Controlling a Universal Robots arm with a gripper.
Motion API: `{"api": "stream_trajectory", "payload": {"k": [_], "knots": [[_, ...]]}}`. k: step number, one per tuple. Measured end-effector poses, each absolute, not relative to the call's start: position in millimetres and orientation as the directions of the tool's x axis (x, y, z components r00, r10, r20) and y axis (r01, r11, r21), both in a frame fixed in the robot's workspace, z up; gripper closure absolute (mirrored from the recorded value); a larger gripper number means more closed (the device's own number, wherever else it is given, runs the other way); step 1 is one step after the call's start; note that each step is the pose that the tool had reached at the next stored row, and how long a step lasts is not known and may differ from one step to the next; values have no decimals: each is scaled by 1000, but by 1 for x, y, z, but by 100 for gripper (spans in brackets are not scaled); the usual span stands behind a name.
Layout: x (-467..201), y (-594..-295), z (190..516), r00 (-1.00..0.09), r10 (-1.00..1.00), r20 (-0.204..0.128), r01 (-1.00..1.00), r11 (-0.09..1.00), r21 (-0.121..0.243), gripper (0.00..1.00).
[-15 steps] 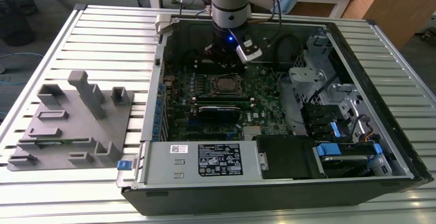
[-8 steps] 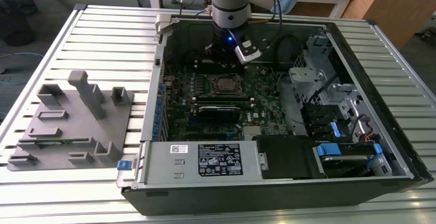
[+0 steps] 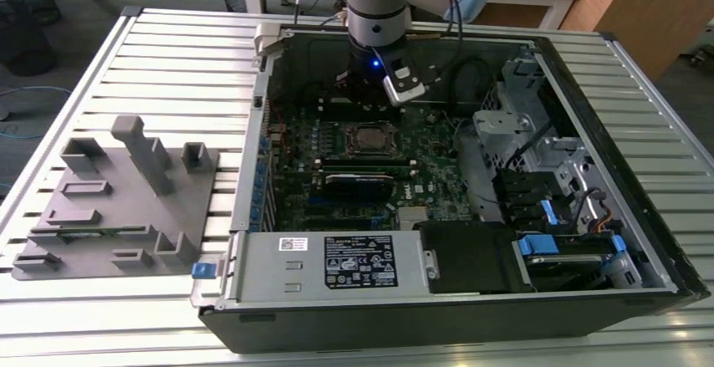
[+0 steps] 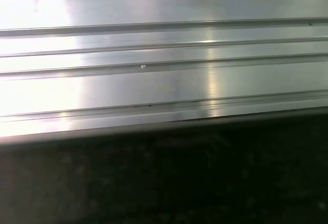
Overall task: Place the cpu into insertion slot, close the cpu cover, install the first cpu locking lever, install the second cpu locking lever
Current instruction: 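Install the first cpu locking lever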
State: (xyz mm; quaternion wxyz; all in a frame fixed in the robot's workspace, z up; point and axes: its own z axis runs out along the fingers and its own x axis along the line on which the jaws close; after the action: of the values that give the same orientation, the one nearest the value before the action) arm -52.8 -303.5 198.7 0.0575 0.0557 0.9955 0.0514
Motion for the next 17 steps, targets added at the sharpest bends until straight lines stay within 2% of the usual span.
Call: {"api": "stream_trajectory", "payload": {"k": [17], "knots": [[-49,-304,199,-985,133,-109,121,987,108,89]]}}
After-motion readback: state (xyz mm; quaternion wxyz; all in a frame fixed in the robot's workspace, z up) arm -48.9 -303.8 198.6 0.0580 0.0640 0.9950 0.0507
